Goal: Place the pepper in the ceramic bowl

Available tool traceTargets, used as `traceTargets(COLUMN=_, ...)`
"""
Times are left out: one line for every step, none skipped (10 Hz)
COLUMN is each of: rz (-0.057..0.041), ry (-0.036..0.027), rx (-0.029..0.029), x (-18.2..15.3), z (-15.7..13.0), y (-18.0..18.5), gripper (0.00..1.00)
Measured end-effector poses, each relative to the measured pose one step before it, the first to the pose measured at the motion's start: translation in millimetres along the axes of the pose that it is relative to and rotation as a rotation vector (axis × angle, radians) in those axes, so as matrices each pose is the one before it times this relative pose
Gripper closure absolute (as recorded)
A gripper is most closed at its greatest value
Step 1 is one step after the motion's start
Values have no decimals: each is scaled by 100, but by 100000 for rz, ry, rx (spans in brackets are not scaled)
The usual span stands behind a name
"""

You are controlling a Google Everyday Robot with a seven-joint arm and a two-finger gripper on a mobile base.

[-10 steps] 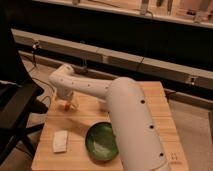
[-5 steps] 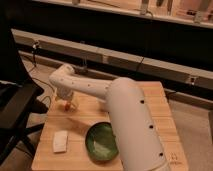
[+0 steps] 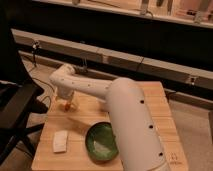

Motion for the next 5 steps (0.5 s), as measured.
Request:
traceTargets(rz=-1838, ry=1549, rx=56, x=138, z=-11, y=-323, gripper=20)
traceTargets(rz=-2140, ry=1798, rx=236, x=233, z=56, y=-627, gripper=20)
traceTargets(rz=-952, ry=610, rx=787, x=2, z=226, y=-484, gripper=20)
traceTargets(rz=-352, ry=928, rx=559, x=430, z=298, y=196, gripper=20)
traceTargets(rz=61, ry=547, rx=294, x=336, z=356, y=357, gripper=20)
